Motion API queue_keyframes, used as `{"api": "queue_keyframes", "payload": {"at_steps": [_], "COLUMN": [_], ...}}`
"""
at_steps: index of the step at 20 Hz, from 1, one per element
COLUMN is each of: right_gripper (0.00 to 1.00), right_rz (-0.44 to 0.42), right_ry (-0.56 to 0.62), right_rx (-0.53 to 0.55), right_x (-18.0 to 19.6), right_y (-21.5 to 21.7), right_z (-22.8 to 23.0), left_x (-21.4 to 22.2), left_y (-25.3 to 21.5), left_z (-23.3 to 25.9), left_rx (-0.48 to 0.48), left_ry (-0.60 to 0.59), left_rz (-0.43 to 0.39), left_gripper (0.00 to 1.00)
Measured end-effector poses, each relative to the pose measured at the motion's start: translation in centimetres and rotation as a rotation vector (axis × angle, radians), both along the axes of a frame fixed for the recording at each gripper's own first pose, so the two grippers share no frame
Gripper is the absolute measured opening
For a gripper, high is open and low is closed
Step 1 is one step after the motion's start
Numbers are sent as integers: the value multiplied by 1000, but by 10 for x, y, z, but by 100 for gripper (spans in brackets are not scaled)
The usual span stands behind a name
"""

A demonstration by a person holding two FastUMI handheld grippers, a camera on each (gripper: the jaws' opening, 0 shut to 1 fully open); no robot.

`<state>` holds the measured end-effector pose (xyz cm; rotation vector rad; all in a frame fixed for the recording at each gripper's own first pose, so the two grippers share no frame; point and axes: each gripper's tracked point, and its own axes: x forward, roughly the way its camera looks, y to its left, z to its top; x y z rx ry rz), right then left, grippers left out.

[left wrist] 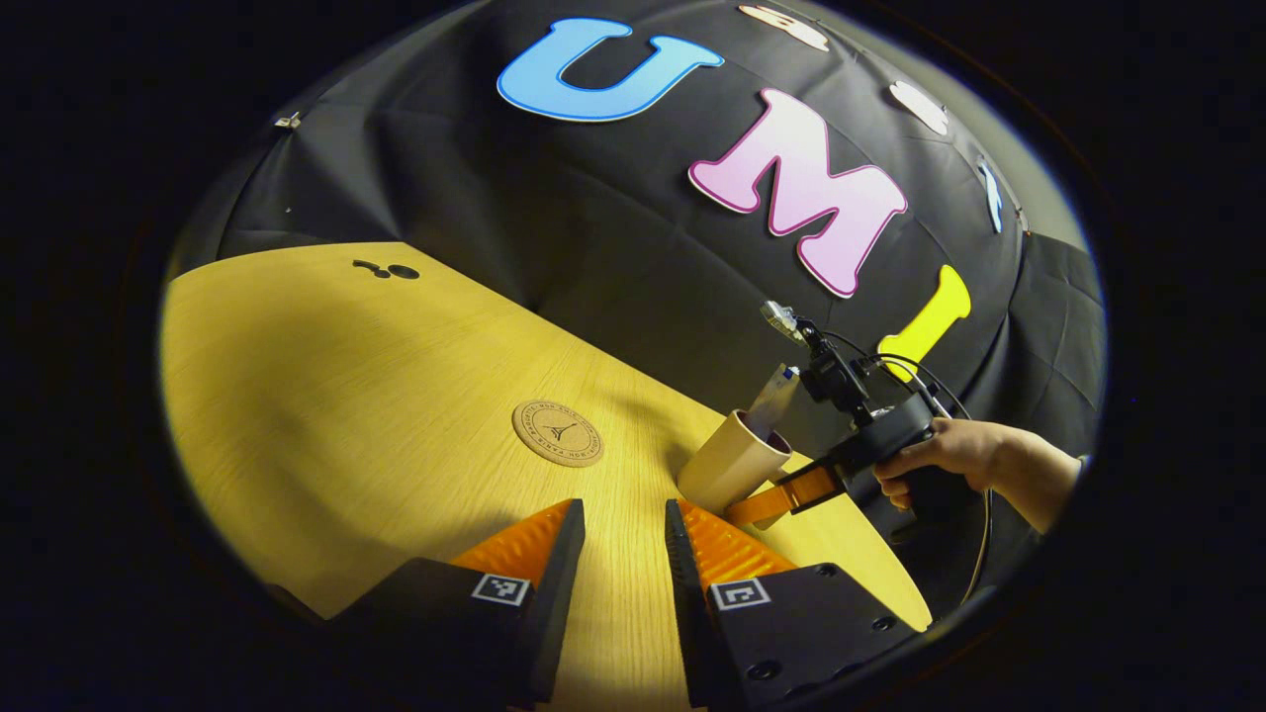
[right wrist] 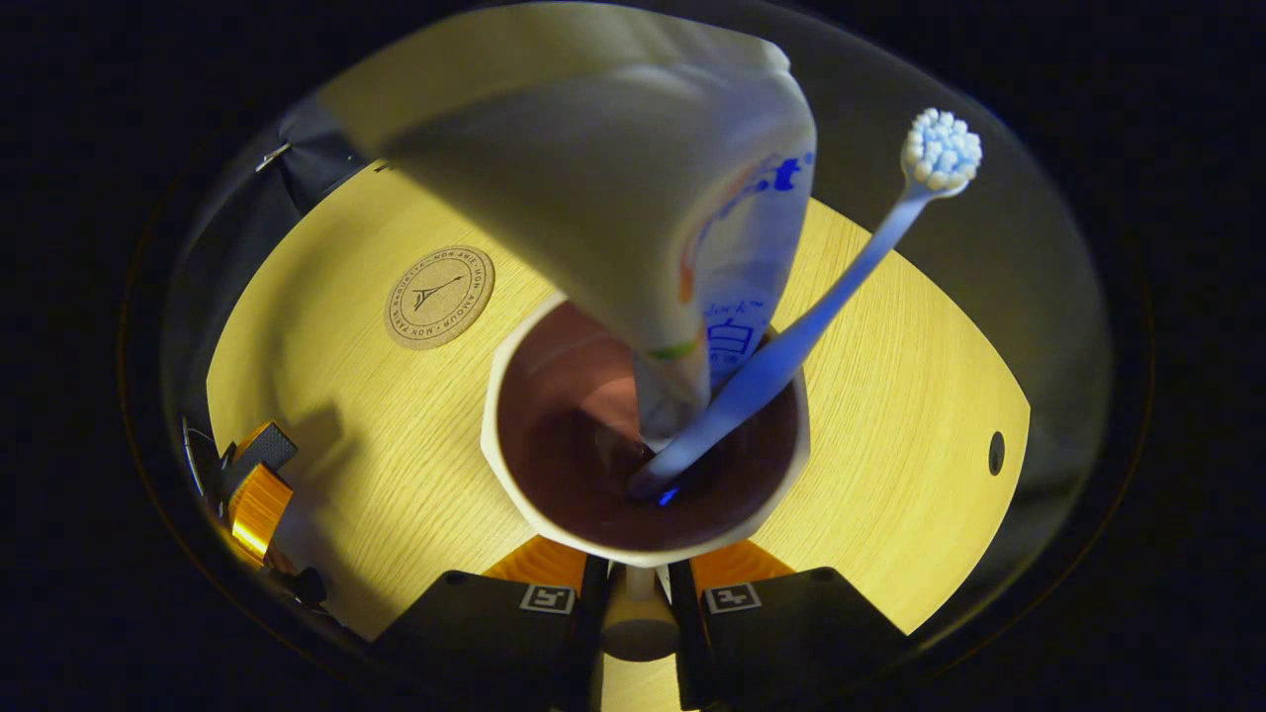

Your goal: Put the toothbrush and toothpaste on the desktop into the cup, then pick up the cup and place it on the coaster on the desktop.

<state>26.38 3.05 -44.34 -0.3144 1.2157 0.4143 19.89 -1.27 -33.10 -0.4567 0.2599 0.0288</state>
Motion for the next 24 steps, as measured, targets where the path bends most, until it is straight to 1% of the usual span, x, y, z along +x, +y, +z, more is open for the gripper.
{"api": "queue_keyframes", "payload": {"at_steps": [5, 6, 7, 8, 15, 19, 24], "right_gripper": [32, 28, 33, 33, 33, 32, 33], "right_rz": [-5, -7, -4, 3, 83, 126, 171], "right_ry": [-34, -41, -44, -47, -60, -53, -26], "right_rx": [37, 50, 60, 67, 118, 126, 113], "right_x": [8, 9, 11, 10, 21, 24, 21], "right_y": [20, 25, 32, 39, 106, 139, 165], "right_z": [8, 11, 13, 14, 25, 23, 14], "left_x": [-2, -3, -3, -4, -17, -24, -30], "left_y": [5, 6, 8, 9, 32, 47, 61], "left_z": [2, 2, 2, 3, 9, 11, 11], "left_rx": [-1, 1, 2, 3, 15, 14, 9], "left_ry": [-2, -3, -3, -3, -6, -7, -6], "left_rz": [5, 7, 10, 12, 47, 75, 97], "left_gripper": [52, 52, 52, 52, 52, 52, 52]}}
